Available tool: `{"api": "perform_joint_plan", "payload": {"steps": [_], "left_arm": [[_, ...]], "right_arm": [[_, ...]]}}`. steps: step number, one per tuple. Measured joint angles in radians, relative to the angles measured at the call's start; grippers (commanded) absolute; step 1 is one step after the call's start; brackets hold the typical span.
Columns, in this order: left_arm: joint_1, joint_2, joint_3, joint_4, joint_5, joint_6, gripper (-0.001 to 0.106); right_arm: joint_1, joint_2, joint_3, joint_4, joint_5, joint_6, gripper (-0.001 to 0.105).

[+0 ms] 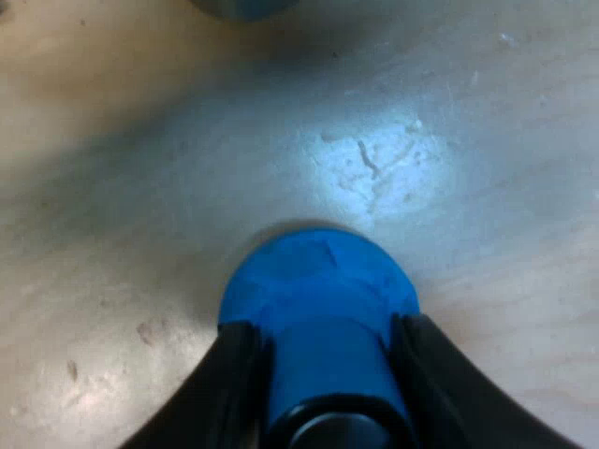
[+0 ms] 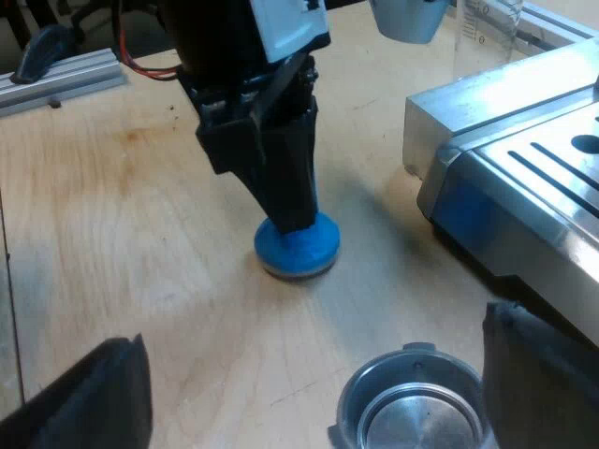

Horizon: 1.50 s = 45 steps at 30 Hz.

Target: Grind coffee beans and then tamp

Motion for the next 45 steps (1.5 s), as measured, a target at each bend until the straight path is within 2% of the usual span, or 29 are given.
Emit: {"api": "perform_joint_plan", "payload": {"steps": [7, 11, 19, 24, 31, 36, 40, 45], "left_arm": [[0.0, -0.174, 0.0, 0.06, 0.031, 0.0, 0.0], [-0.006, -0.229, 0.0, 0.114, 0.045, 0.0, 0.0], [-0.161, -0.293, -0.008, 0.147, 0.045, -0.003, 0.0], [-0.213, -0.3, -0.068, 0.15, 0.043, -0.007, 0.0], [-0.214, -0.3, -0.18, 0.15, 0.056, -0.006, 0.0], [-0.223, -0.3, -0.194, 0.148, 0.073, -0.006, 0.0], [-0.261, -0.3, -0.194, 0.15, 0.073, -0.006, 0.0], [-0.3, -0.3, -0.194, 0.15, 0.075, -0.006, 0.0]], "right_arm": [[0.0, 0.0, 0.0, 0.0, 0.0, 0.0, 0.072], [0.0, 0.0, 0.0, 0.0, 0.011, 0.009, 0.072], [0.0, 0.0, 0.0, 0.058, 0.03, 0.06, 0.072], [0.0, 0.0, 0.0, 0.065, 0.087, 0.077, 0.072], [0.0, -0.056, 0.0, 0.165, 0.119, 0.086, 0.072], [0.0, -0.068, 0.0, 0.239, 0.133, 0.084, 0.072], [0.0, -0.068, 0.0, 0.249, 0.19, 0.084, 0.072], [0.0, -0.074, 0.023, 0.253, 0.194, 0.1, 0.072]]}}
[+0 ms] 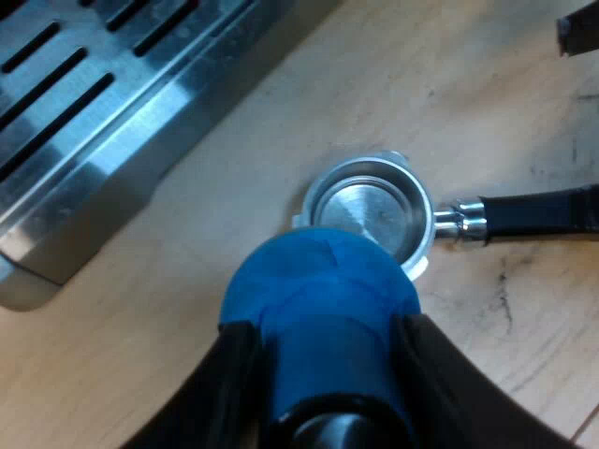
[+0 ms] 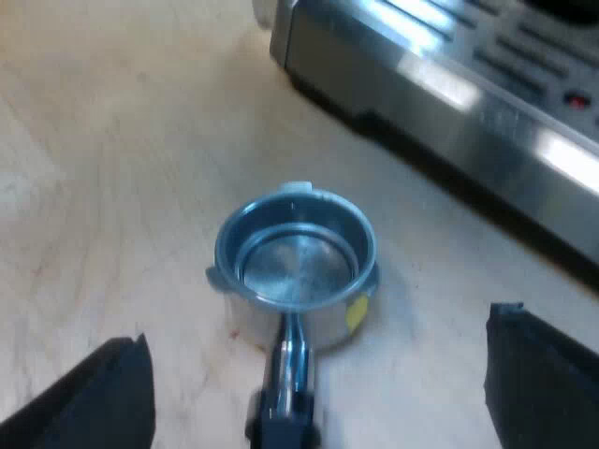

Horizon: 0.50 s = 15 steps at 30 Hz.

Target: Grind coffee beans and then tamp

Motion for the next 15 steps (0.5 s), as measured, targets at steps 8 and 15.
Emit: {"api": "perform_joint_plan", "payload": {"steps": [8, 15], "left_arm": [[-0.051, 0.053, 0.0, 0.0, 0.0, 0.0, 0.0], [-0.071, 0.131, 0.0, 0.0, 0.0, 0.005, 0.0]], "right_arm": [[0.0, -0.11, 0.051, 0.007, 0.0, 0.011, 0.072], [0.0, -0.119, 0.051, 0.004, -0.045, -0.018, 0.072]]}}
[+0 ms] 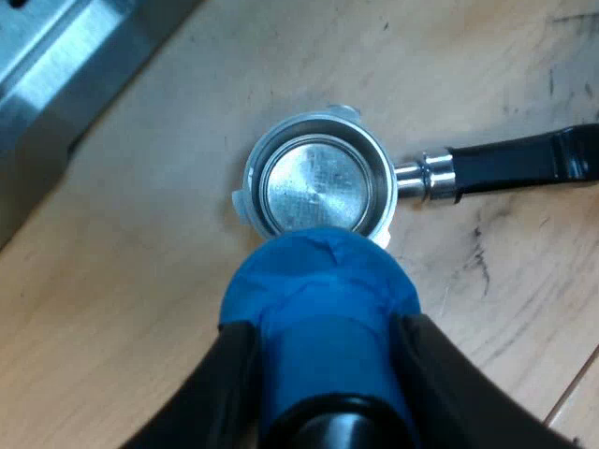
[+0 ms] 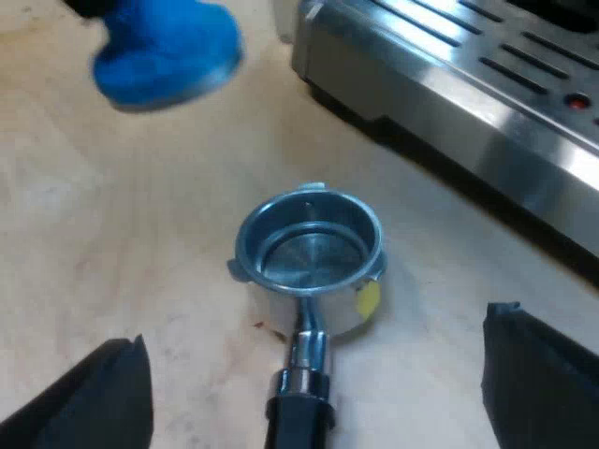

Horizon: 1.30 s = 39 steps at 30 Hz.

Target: Grind coffee beans and then tamp

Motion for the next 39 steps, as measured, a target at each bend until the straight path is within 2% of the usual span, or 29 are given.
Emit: {"api": "perform_joint_plan", "payload": {"steps": [9, 19, 39], "left_arm": [[0.0, 0.057, 0.0, -0.007, 0.007, 0.044, 0.0], [-0.068, 0.064, 0.0, -0.031, 0.012, 0.044, 0.0], [-0.07, 0.071, -0.012, -0.053, 0.012, 0.044, 0.0]], "right_arm": [[0.0, 0.0, 0.0, 0.0, -0.051, -0.013, 0.072], [0.0, 0.0, 0.0, 0.0, -0.076, -0.013, 0.072], [0.0, 0.0, 0.0, 0.0, -0.082, -0.013, 0.072]]}}
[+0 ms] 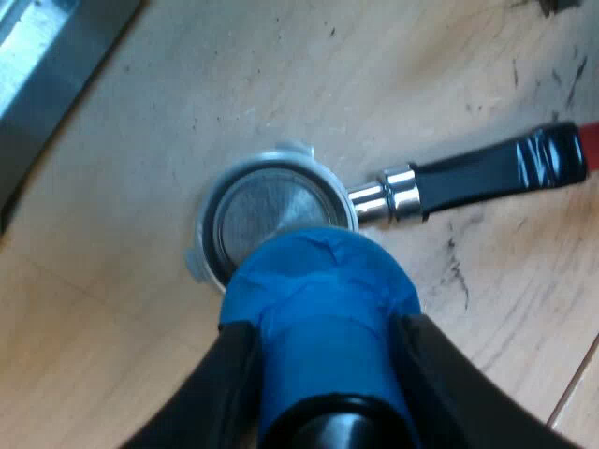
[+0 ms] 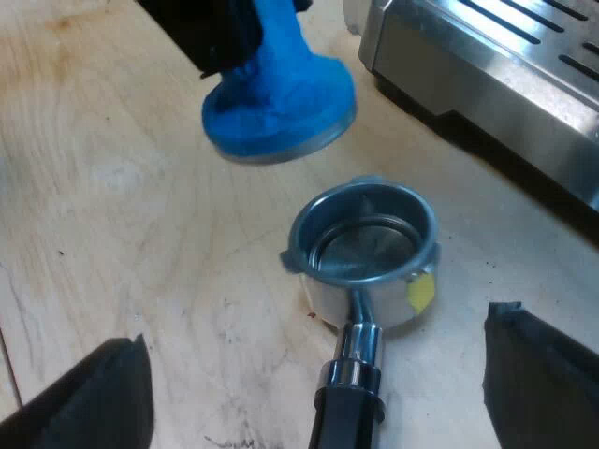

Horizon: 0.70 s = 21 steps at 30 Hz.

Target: Grind coffee beans and then tamp

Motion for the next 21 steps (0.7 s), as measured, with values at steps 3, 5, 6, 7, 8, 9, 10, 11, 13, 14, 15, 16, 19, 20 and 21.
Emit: {"api": "perform_joint_plan", "payload": {"steps": [3, 5, 6, 7, 8, 9, 10, 11, 13, 14, 15, 16, 19, 20, 21], "left_arm": [[0.0, 0.032, -0.027, 0.0, 0.0, 0.0, 0.0], [0.0, 0.061, -0.05, 0.0, 0.0, 0.0, 0.0], [0.0, 0.076, -0.06, 0.0, 0.0, 0.0, 0.0], [0.0, 0.08, -0.063, 0.0, 0.0, 0.0, 0.0], [0.0, 0.089, -0.064, 0.0, 0.0, 0.0, 0.0], [0.0, 0.093, -0.064, 0.006, 0.0, 0.0, 0.0], [0.0, 0.094, -0.064, 0.011, 0.0, 0.0, 0.0], [0.0, 0.094, -0.064, 0.02, 0.0, 0.0, 0.0], [0.0, 0.094, -0.064, 0.023, 0.0, 0.006, 0.0], [0.0, 0.094, -0.064, 0.023, -0.003, 0.011, 0.0], [0.0, 0.094, -0.064, 0.023, -0.004, 0.011, 0.0], [0.0, 0.094, -0.064, 0.023, -0.004, 0.017, 0.0], [0.0, 0.094, -0.064, 0.023, -0.014, 0.022, 0.0], [0.0, 0.094, -0.064, 0.023, -0.039, 0.022, 0.0], [0.0, 0.094, -0.064, 0.023, -0.056, 0.022, 0.0]], "right_arm": [[0.0, 0.0, 0.0, 0.0, 0.0, 0.0, 0.072], [0.0, 0.0, 0.0, 0.0, 0.0, 0.0, 0.072], [0.0, 0.0, 0.0, 0.0, 0.0, 0.003, 0.072], [0.0, 0.0, 0.0, 0.0, 0.0, 0.003, 0.072], [0.0, 0.0, 0.0, 0.0, 0.0, 0.003, 0.072], [0.0, 0.0, 0.0, 0.0, 0.0, 0.003, 0.072], [0.0, 0.0, 0.0, 0.0, 0.0, 0.003, 0.072], [0.0, 0.0, 0.0, 0.0, 0.0, 0.003, 0.072], [0.0, 0.0, 0.0, 0.0, 0.0, 0.003, 0.072], [0.0, 0.0, 0.0, 0.0, 0.0, 0.003, 0.072], [0.0, 0.0, 0.0, 0.0, 0.0, 0.003, 0.072], [0.0, 0.0, 0.0, 0.0, 0.0, 0.003, 0.072], [0.0, 0.0, 0.0, 0.0, 0.0, 0.003, 0.072], [0.0, 0.0, 0.0, 0.0, 0.0, 0.003, 0.072], [0.0, 0.0, 0.0, 0.0, 0.0, 0.003, 0.072]]}}
